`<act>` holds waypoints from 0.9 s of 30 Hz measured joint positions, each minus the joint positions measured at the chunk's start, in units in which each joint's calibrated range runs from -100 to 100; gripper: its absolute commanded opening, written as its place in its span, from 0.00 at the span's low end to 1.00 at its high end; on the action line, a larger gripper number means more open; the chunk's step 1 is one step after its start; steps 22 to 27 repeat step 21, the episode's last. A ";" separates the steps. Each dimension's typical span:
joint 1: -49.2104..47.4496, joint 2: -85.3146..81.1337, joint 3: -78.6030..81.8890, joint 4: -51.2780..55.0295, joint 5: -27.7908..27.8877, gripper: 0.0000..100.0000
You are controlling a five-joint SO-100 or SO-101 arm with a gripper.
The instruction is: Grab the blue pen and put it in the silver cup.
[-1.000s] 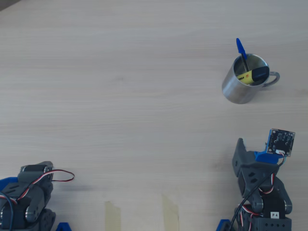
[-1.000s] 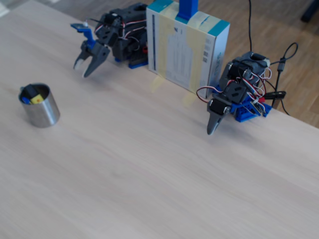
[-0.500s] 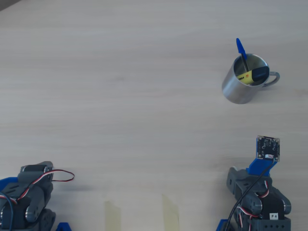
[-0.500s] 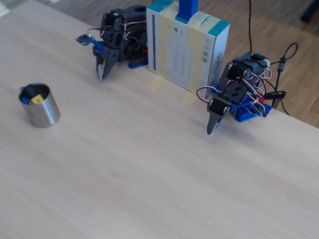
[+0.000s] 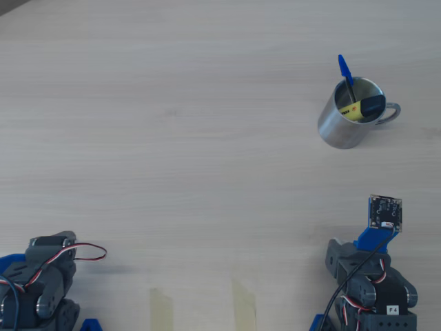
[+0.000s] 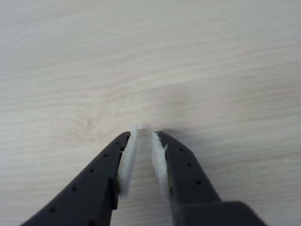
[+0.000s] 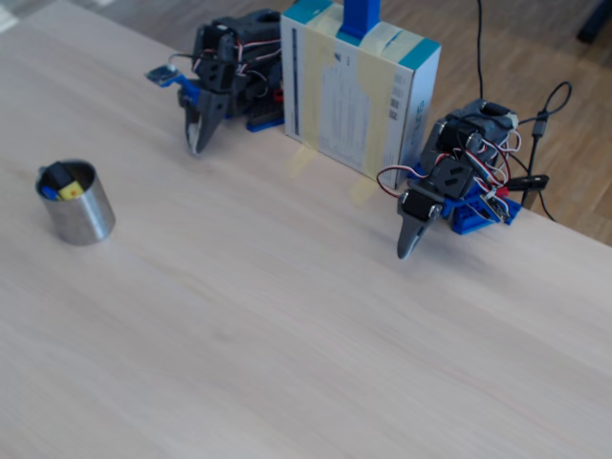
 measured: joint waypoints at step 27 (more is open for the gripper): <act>-0.33 0.00 0.00 0.00 0.00 0.07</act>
